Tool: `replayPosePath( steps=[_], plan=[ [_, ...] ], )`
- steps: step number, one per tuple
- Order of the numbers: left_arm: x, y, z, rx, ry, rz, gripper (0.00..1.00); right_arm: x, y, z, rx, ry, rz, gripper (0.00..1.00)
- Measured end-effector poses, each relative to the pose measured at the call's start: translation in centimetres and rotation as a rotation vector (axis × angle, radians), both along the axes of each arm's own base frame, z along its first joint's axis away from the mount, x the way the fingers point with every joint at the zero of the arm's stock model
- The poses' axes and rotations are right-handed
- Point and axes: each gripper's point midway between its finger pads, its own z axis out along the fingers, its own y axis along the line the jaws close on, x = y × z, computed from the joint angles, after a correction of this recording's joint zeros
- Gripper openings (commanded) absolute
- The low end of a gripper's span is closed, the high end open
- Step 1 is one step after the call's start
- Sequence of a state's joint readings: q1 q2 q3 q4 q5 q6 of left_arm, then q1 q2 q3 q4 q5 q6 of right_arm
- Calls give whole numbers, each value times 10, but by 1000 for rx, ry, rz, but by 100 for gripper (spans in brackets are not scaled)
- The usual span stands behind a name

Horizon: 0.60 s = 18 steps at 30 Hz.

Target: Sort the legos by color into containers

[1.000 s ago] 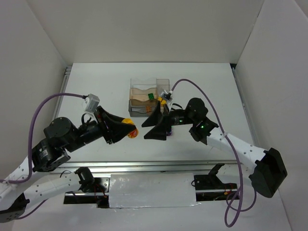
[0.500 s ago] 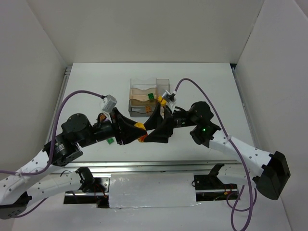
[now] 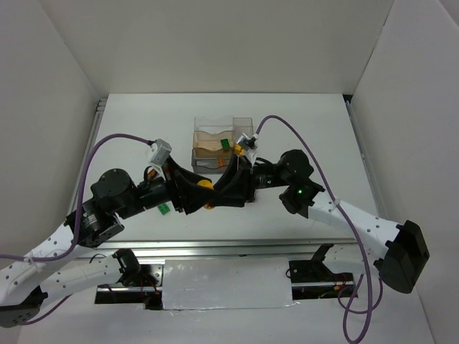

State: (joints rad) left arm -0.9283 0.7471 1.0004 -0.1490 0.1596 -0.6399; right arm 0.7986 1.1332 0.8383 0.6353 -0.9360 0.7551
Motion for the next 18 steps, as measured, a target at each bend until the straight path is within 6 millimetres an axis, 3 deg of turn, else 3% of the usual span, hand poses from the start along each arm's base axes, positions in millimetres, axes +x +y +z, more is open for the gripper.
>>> replayPosePath(
  steps=[1, 5, 8, 13, 16, 18],
  plan=[
    [3, 1, 0, 3, -7, 16, 100, 3, 2, -4, -8, 8, -4, 0],
    [21, 13, -11, 48, 27, 140, 100, 30, 12, -31, -73, 59, -67, 0],
    [43, 36, -18, 113, 68, 325, 99, 64, 14, -52, -144, 86, -223, 0],
    [69, 103, -9, 179, 117, 688, 99, 185, 1, -116, -436, 189, -755, 0],
    [73, 135, -18, 232, 145, 833, 100, 255, -30, -162, -641, 236, -1026, 0],
    [74, 149, -34, 294, 169, 899, 100, 292, -57, -194, -775, 265, -1166, 0]
  ],
)
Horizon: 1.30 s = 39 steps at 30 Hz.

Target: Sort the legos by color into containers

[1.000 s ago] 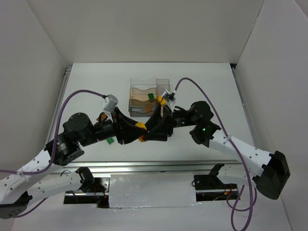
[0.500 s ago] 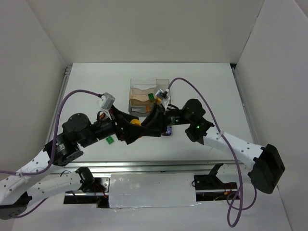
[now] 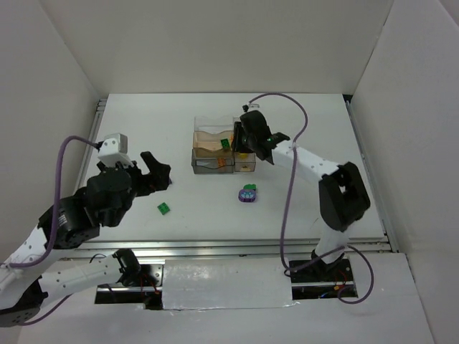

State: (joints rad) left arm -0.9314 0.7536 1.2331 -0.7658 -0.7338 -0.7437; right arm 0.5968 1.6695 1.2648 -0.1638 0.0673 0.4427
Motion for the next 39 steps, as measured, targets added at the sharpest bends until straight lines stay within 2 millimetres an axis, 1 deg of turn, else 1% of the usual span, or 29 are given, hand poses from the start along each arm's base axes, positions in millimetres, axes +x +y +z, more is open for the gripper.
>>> replayPosePath(
  steps=[2, 3, 4, 6, 7, 9, 12, 14, 17, 19, 20, 21, 23, 24, 25, 26, 28, 29, 30, 33, 35, 36, 38, 39],
  plan=[
    [0, 6, -20, 57, 50, 32, 100, 29, -26, -30, -113, 57, -101, 0],
    [1, 8, -30, 88, 77, 46, 100, 42, -38, -42, -159, 84, -143, 0],
    [3, 8, -41, 112, 104, 56, 100, 52, -47, -51, -192, 103, -171, 0],
    [6, 6, -63, 169, 160, 64, 99, 67, -61, -61, -242, 126, -210, 0],
    [8, 5, -74, 193, 187, 68, 100, 74, -66, -63, -266, 136, -222, 0],
    [11, 1, -97, 231, 244, 61, 100, 91, -65, -59, -282, 126, -229, 0],
    [13, -1, -130, 261, 330, 44, 99, 118, -56, -45, -288, 84, -234, 4],
    [13, -2, -144, 261, 364, 36, 100, 131, -51, -40, -285, 62, -232, 5],
    [12, -6, -155, 251, 385, 15, 100, 138, -50, -45, -303, 67, -230, 10],
    [12, -8, -160, 249, 392, 8, 99, 141, -50, -51, -314, 76, -228, 12],
    [12, -7, -161, 248, 395, 11, 100, 141, -50, -56, -321, 83, -227, 15],
    [12, -7, -161, 247, 396, 15, 99, 141, -51, -62, -330, 93, -226, 23],
    [13, -6, -161, 242, 398, 26, 100, 140, -53, -71, -349, 111, -222, 33],
    [14, -4, -161, 241, 398, 32, 100, 139, -53, -74, -354, 116, -220, 48],
    [15, -3, -161, 236, 398, 42, 99, 139, -54, -77, -365, 124, -215, 53],
    [15, -2, -162, 229, 400, 52, 100, 139, -54, -79, -371, 126, -213, 62],
    [16, 0, -163, 221, 406, 67, 100, 139, -55, -79, -379, 125, -208, 70],
    [16, 2, -165, 219, 410, 75, 99, 139, -55, -79, -383, 124, -207, 71],
    [17, 3, -166, 214, 415, 85, 99, 140, -55, -78, -385, 120, -203, 76],
    [19, 7, -171, 201, 434, 119, 100, 139, -55, -75, -385, 115, -196, 78],
    [21, 11, -177, 195, 452, 150, 100, 137, -55, -69, -378, 109, -193, 78],
    [21, 14, -181, 190, 462, 167, 99, 134, -55, -64, -372, 106, -189, 78],
    [22, 21, -189, 182, 486, 205, 100, 123, -57, -48, -353, 94, -182, 78],
    [22, 24, -193, 173, 496, 224, 99, 113, -57, -38, -341, 90, -172, 78]
  ],
)
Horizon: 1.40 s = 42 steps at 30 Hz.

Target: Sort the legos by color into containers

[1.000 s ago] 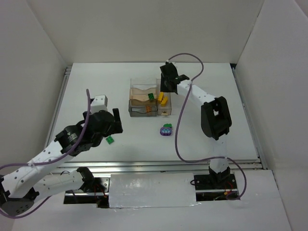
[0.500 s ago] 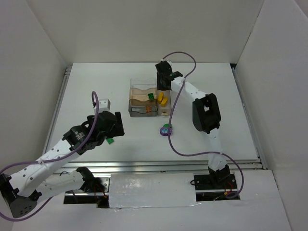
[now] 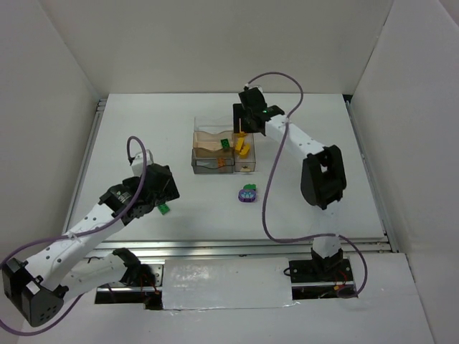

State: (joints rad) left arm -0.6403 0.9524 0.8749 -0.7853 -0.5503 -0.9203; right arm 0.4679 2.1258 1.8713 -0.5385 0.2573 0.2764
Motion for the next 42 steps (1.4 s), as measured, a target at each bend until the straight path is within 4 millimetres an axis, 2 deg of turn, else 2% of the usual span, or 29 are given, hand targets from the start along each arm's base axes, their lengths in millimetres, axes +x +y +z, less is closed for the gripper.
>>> replayPosePath(
  steps=[4, 8, 10, 12, 15, 18, 20, 24, 30, 32, 35, 36, 38, 39, 41, 42],
  plan=[
    [-1, 12, -16, 2, 38, 67, 100, -49, 2, 63, 75, -76, 51, 78],
    [1, 17, -37, 13, 99, 105, 100, -116, 30, 127, 194, -183, 191, 78],
    [4, 16, -50, 20, 136, 115, 99, -151, 45, 140, 259, -200, 279, 78],
    [6, 16, -63, 28, 174, 127, 98, -177, 50, 140, 312, -196, 341, 78],
    [10, 19, -77, 30, 206, 167, 93, -210, 46, 117, 351, -130, 391, 78],
    [17, 25, -87, 27, 221, 208, 88, -231, 44, 92, 360, -64, 412, 78],
    [21, 27, -93, 19, 225, 228, 84, -244, 45, 83, 369, -35, 431, 78],
    [25, 26, -108, 12, 251, 236, 84, -257, 46, 87, 391, -35, 460, 78],
    [22, 22, -139, 6, 316, 242, 78, -261, 46, 96, 411, -58, 466, 78],
    [19, 23, -145, 8, 332, 244, 71, -262, 46, 93, 410, -52, 465, 78],
    [22, 21, -144, -4, 318, 245, 53, -264, 45, 88, 406, -39, 464, 78],
    [23, 20, -144, -8, 313, 246, 39, -264, 45, 87, 407, -36, 463, 78],
    [25, 19, -144, -13, 304, 249, 26, -265, 46, 86, 411, -32, 467, 78],
    [25, 19, -144, -12, 303, 243, 13, -266, 47, 85, 417, -30, 471, 78],
    [27, 18, -143, -25, 295, 249, 0, -267, 49, 84, 428, -25, 479, 78],
    [27, 17, -143, -33, 295, 250, 0, -268, 52, 83, 445, -24, 485, 78]
  ],
)
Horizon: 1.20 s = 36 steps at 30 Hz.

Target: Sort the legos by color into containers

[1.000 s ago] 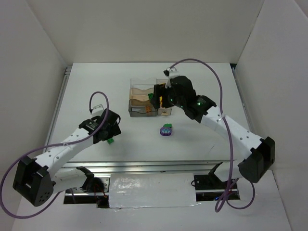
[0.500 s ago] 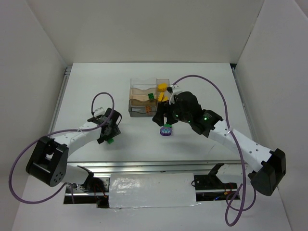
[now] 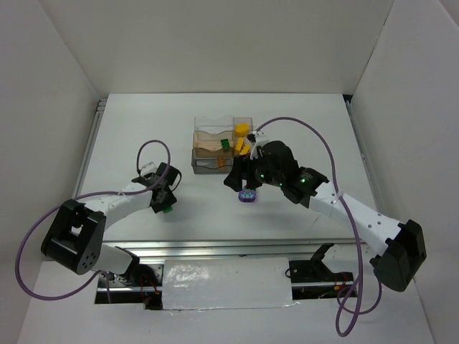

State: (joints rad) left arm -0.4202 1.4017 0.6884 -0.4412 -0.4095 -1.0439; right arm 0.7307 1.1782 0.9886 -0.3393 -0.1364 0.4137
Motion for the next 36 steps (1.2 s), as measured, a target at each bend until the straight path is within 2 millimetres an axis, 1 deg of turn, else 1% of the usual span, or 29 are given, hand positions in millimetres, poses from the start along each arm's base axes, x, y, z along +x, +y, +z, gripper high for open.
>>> replayPosePath(
  steps=[2, 3, 5, 8, 10, 11, 12, 14, 16, 19, 24, 26, 32, 36],
  plan=[
    [-1, -3, 2, -23, -3, -2, 0, -1, 6, -3, 41, 7, 5, 78],
    [-1, -6, 5, -38, -10, -5, 0, -1, 9, -8, 66, 19, 1, 78],
    [1, -13, 18, -90, -45, -15, 0, -6, 12, -25, 105, 57, -18, 77],
    [5, -29, 48, -205, -130, -28, 0, -20, 17, -56, 140, 127, -56, 76],
    [11, -42, 75, -293, -194, -34, 0, -32, 26, -65, 163, 153, -68, 75],
    [13, -47, 86, -327, -219, -40, 0, -37, 33, -63, 183, 152, -62, 74],
    [16, -53, 98, -365, -243, -41, 0, -41, 41, -57, 213, 142, -58, 73],
    [19, -62, 118, -421, -278, -55, 0, -44, 56, -41, 277, 106, -56, 72],
    [20, -71, 133, -472, -300, -68, 0, -45, 67, -28, 321, 72, -70, 72],
    [17, -83, 147, -530, -310, -94, 0, -41, 86, -17, 337, 33, -107, 71],
    [7, -100, 157, -600, -301, -135, 0, -28, 122, -8, 326, -5, -169, 68],
    [4, -106, 161, -622, -302, -154, 0, -23, 128, -9, 316, -19, -199, 66],
    [1, -111, 169, -651, -319, -169, 0, -14, 128, -25, 254, -49, -281, 63],
    [1, -112, 175, -669, -334, -170, 0, -9, 124, -25, 250, -71, -319, 58]
  ],
)
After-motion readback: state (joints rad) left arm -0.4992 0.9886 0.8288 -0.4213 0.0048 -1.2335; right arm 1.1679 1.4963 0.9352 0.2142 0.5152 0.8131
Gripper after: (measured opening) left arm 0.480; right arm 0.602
